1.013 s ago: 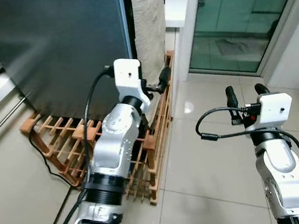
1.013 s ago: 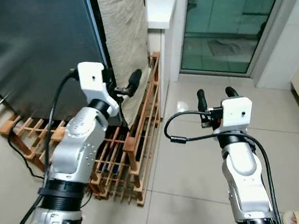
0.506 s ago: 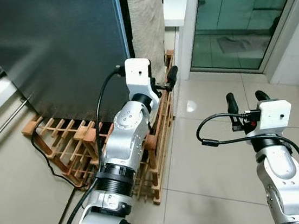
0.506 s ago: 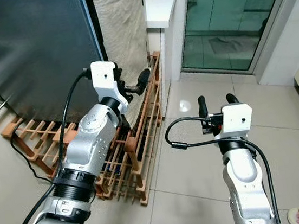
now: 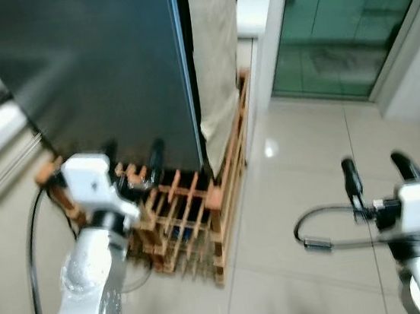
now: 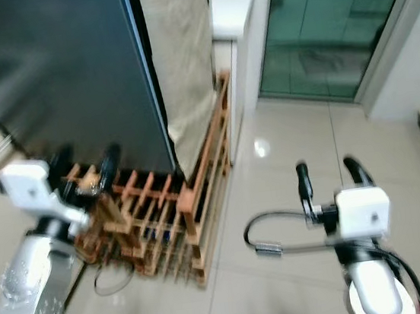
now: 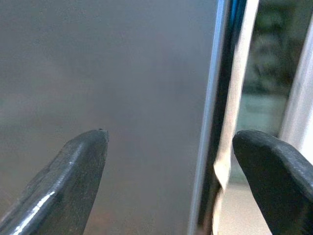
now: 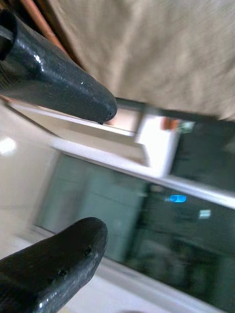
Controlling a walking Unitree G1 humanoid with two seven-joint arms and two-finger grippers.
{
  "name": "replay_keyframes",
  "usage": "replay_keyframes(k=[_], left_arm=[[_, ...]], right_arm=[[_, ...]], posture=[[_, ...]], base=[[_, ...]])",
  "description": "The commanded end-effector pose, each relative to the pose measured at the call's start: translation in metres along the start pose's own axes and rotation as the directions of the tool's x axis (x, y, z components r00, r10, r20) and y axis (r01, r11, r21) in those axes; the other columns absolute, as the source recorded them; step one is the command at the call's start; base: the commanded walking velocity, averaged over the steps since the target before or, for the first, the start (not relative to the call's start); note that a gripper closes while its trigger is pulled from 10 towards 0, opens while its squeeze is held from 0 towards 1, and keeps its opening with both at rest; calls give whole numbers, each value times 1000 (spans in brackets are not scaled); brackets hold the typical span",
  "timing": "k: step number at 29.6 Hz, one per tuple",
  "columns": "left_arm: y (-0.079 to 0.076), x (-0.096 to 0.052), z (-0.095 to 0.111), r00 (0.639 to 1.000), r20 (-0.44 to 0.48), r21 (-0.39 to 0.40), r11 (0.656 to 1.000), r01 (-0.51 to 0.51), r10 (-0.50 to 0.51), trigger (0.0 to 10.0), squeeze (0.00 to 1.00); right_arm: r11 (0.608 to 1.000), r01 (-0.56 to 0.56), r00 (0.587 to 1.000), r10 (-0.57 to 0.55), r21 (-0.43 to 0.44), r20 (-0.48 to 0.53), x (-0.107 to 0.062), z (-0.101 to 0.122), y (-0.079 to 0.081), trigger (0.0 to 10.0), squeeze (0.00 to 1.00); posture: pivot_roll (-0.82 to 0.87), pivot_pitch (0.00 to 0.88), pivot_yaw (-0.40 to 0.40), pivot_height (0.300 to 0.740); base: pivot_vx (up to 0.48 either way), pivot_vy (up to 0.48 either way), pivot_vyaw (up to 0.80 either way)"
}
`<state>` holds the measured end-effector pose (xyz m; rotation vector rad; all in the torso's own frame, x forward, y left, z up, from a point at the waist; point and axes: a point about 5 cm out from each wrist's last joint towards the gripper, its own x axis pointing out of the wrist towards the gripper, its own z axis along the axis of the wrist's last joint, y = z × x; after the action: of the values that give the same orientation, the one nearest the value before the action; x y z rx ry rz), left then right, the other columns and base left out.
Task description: Restocking fridge
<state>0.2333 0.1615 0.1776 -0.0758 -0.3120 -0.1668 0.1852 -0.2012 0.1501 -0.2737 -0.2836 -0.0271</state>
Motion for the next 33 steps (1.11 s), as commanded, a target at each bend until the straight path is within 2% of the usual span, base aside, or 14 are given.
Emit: replay_keyframes(k=[1,5,6,8,10,12,17,20,25,33], left_arm=[[1,5,12,997,67,4,999,-36,36,10000,0],[-2,16,15,992,101,-68,995,-69,75,10000,0],[-5,20,16,991,120,-84,995,-44,54,10000,0],[-6,22,15,992,118,-87,995,-40,50,10000,0],[-11,25,10,997,78,-92,996,-11,18,10000,0],[-20,25,8,996,62,-96,993,68,-62,10000,0],[-28,29,11,989,76,-93,986,135,-129,10000,0],[-29,30,12,988,77,-90,986,142,-135,10000,0],[-31,35,14,985,95,-80,985,150,-143,10000,0],[-32,33,22,980,137,-70,985,155,-145,10000,0]], right_arm=[[1000,19,998,-18,-18,62,7,11,-5,10000,0],[985,154,987,-156,79,21,22,5,-13,10000,0],[979,176,983,-180,104,31,25,6,-12,10000,0],[978,177,983,-181,106,35,26,6,-11,10000,0],[975,183,982,-188,124,30,26,5,-8,10000,0],[976,175,983,-180,127,27,25,5,-5,10000,0],[977,174,984,-176,121,7,28,1,-5,10000,0],[977,175,984,-177,118,5,29,1,-5,10000,0],[982,158,987,-161,103,18,34,1,-4,10000,0],[986,143,989,-145,90,19,39,-2,-3,10000,0]], posture=[[-68,0,4,731],[-73,0,0,731],[-80,0,8,731],[-82,0,9,731],[-86,0,15,731],[-89,0,18,731],[-93,0,28,731],[-93,0,28,731],[-98,0,30,731],[-96,0,27,731]], base=[[0,0,0],[0,0,0],[0,0,0],[0,0,0],[0,0,0],[0,0,0],[0,0,0],[0,0,0],[395,-97,0],[409,-245,0]])
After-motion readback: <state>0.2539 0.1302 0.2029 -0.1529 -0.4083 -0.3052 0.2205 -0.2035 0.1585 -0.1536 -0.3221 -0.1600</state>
